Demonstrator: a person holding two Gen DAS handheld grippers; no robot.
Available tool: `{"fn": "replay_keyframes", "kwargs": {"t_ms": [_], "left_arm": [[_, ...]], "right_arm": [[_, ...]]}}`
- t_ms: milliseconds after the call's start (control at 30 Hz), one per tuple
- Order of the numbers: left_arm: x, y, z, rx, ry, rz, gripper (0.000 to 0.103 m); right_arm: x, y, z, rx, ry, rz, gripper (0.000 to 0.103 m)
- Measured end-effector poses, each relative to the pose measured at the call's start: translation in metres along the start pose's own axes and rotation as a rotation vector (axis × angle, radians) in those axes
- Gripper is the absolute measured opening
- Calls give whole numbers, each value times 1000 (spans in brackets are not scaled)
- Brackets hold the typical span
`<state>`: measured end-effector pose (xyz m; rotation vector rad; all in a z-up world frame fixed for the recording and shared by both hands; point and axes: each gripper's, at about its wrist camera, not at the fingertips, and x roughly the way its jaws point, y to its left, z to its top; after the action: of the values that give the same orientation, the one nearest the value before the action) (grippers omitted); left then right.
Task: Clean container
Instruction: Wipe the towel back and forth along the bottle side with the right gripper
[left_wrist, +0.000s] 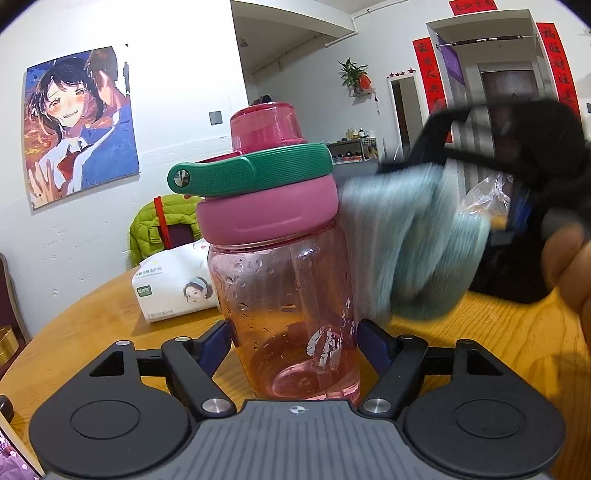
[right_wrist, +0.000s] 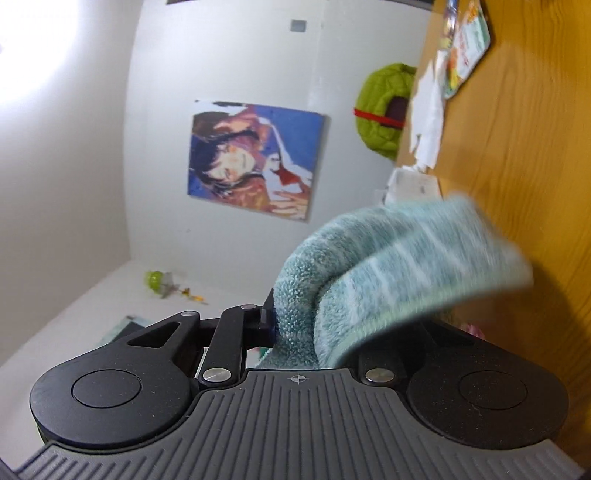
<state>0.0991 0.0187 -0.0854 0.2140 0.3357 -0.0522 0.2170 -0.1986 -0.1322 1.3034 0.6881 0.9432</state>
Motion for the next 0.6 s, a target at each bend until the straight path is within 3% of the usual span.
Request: {"fn": "replay_keyframes", "kwargs": {"t_ms": [133,200,267,333,433,600], "left_arm": [[-1,4,-3,1,-3,0,73],[-2,5,-3,1,-2,0,73],[-4,5,-4,-4,4,4,73],[-8,5,-3,-24,14,17,80],[-18,3,-1,-71,24,50,82],[-23,-10,-4,-5,23,52,85]], "right_arm": [[9,-17,0,31,35,-252,26],[12,-20,-1,25,42,-312,26],[12,-15,-2,-8,41,-324,26],[11,-10,-2,-54,35,-323,27],[8,2,-1,-146,-17,-294,27],[10,8,9,-168,-59,-218,27]]}}
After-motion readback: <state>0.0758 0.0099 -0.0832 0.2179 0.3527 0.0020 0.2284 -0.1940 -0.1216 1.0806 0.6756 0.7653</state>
